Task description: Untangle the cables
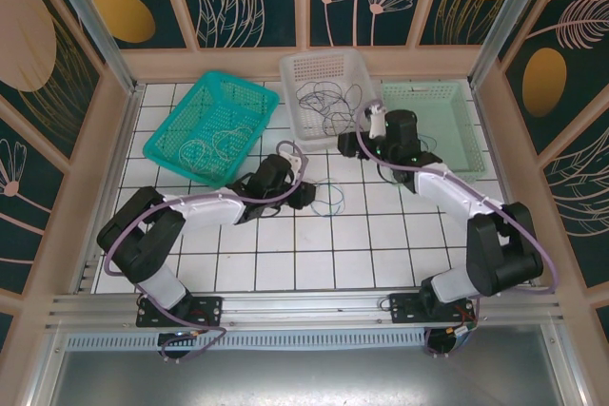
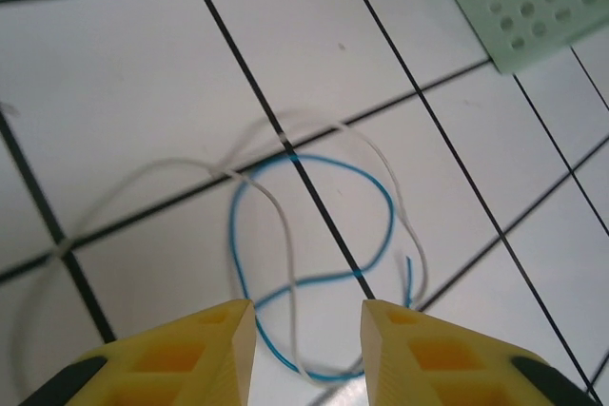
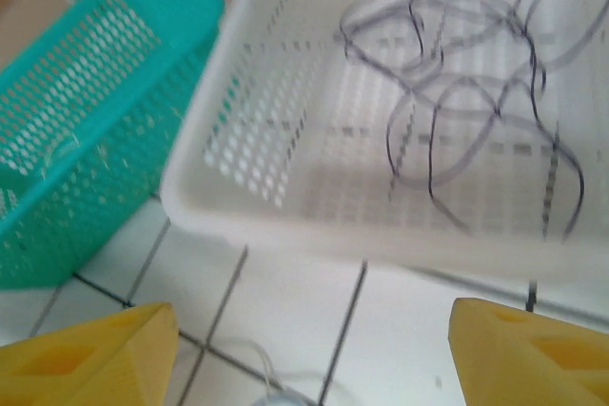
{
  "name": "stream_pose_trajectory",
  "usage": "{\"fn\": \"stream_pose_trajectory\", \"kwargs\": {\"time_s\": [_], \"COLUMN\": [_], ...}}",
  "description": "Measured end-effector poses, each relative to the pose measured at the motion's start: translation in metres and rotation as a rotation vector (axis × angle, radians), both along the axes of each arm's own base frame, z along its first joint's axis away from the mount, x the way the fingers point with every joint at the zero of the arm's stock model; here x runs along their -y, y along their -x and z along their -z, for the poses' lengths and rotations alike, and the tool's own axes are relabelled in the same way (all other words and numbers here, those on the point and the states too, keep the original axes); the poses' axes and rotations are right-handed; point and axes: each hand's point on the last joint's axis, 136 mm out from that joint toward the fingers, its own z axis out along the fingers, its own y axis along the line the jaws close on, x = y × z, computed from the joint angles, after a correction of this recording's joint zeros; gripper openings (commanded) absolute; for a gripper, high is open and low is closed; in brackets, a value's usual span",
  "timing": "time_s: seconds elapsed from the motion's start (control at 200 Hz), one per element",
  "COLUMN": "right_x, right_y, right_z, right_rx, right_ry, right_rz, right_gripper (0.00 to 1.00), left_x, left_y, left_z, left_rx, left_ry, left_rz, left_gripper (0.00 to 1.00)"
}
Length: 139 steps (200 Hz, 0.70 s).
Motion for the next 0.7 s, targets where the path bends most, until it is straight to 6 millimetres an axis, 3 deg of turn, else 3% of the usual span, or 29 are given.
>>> {"fn": "stream_pose_trajectory", "kwargs": {"time_s": [0.21,0.395,0.696], "right_x": [0.017,0.023,0.028], "right_y": [0.034,0.038,0.040], "right_z": [0.038,0.043,0.051], "right_rx": [-0.089,-0.093,-0.098], "right_ry": [-0.001,-0.022,-0.039], "right_rz": [0.056,0.099,0.138], "right_gripper": [0.73,0.73,0.76], "left_x": [0.010,0.016,0.015], "left_y": [0.006,0.006,-0.003], "left_z": [0.006,0.027,0.036], "left_rx": [-0.016,-0.043,-0.038], "left_ry": [-0.001,-0.052,-0.102], "left_rz": [0.021,0.017,-0.021], "left_gripper": [0.36,0.37,0.41]}}
